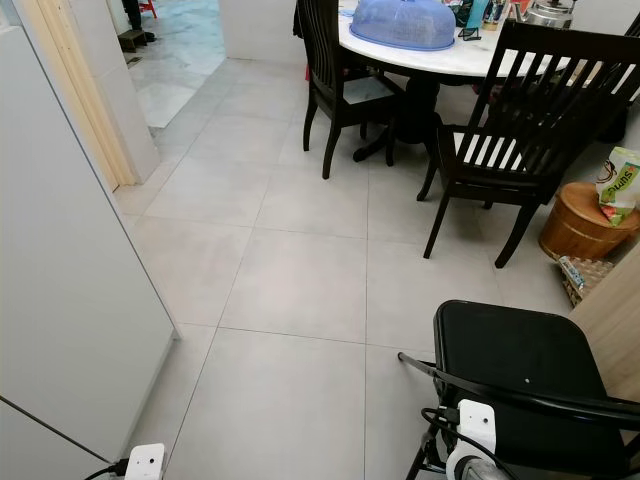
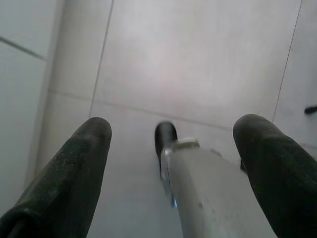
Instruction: Restocking fridge
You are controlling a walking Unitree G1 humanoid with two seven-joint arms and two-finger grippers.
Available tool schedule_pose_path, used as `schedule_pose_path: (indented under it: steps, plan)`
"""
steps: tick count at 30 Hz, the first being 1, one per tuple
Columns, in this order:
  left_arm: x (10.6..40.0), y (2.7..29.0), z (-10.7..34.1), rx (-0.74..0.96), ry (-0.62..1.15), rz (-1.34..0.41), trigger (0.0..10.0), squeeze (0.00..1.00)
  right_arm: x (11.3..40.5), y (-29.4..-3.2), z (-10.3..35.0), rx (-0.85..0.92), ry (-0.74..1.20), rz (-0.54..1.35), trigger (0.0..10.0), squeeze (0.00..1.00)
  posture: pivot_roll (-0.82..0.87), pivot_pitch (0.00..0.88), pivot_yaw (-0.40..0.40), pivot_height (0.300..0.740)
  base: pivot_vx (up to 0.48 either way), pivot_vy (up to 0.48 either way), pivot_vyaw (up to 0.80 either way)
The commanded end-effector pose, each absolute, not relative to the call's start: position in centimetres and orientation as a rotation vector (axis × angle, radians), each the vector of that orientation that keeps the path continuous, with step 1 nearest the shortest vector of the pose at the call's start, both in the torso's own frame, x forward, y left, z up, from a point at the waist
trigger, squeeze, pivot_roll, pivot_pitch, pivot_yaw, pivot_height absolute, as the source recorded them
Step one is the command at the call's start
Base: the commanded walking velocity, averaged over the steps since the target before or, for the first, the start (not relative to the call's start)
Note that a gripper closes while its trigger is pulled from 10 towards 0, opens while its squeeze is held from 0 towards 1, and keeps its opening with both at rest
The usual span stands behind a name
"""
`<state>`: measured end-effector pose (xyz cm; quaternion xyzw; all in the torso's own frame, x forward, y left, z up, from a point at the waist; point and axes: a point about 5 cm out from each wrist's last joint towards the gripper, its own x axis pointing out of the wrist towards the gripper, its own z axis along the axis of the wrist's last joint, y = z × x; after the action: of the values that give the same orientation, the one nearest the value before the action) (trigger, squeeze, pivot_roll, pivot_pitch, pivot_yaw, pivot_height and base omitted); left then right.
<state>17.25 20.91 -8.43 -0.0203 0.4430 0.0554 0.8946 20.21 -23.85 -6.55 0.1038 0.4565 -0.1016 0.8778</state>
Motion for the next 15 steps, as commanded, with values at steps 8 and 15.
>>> schedule_pose_path:
  steps: [8,15]
  plan:
    - [16.94,21.67,-8.18,-0.056,0.849,0.124,10.0,0.0,20.41,-23.52,-6.4,0.29,0.817,-0.306,10.0,0.0,0.0,0.0,0.037,0.74,0.0,0.0,0.0]
    - [16.44,21.72,-8.15,-0.063,0.807,0.103,10.0,0.0,20.27,-23.69,-6.11,0.245,0.722,-0.281,10.0,0.0,-0.07,0.0,0.058,0.74,0.0,0.0,0.0]
